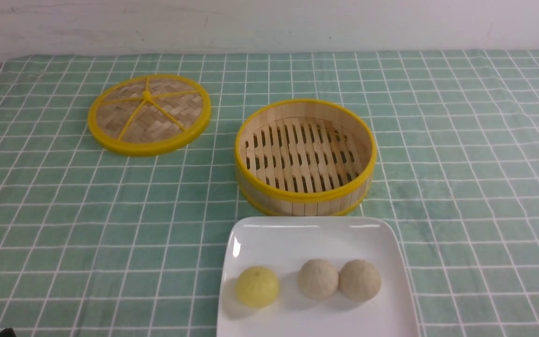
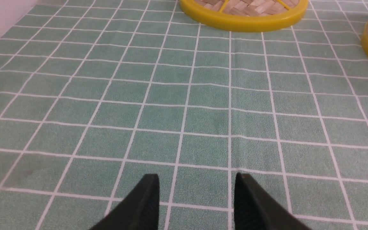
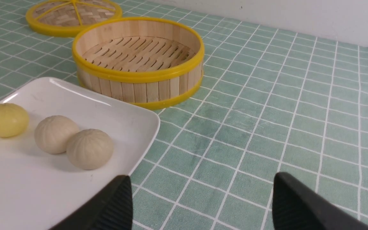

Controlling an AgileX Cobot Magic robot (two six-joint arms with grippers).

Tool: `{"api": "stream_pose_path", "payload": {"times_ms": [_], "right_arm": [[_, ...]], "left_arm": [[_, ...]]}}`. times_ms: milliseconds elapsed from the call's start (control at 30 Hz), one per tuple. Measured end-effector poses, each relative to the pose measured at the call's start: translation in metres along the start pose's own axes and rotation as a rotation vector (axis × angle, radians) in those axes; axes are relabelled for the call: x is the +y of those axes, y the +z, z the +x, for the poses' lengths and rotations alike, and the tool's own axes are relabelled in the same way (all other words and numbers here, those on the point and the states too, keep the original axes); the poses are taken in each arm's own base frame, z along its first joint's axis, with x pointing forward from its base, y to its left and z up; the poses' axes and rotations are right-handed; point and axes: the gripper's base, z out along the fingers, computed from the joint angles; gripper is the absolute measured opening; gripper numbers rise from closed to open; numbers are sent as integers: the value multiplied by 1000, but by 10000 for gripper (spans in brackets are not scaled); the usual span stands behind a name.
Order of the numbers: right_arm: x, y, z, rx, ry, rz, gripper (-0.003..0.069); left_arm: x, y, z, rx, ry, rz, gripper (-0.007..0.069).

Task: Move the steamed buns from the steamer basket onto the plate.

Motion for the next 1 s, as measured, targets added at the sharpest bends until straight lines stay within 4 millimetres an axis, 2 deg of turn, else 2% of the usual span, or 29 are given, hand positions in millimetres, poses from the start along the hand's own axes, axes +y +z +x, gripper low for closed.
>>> {"api": "stream_pose_path", "payload": {"times_ms": [467,700,1000], "right_arm": [[-1,2,3,3,-6,21,567],[-9,15,27,103,48,236,567],[-20,17,37,93,170,494,567]], "left_arm": [[0,0,0,0,1,0,347],[0,0,0,0,2,-1,347],[0,0,0,0,1,-1,347]]}}
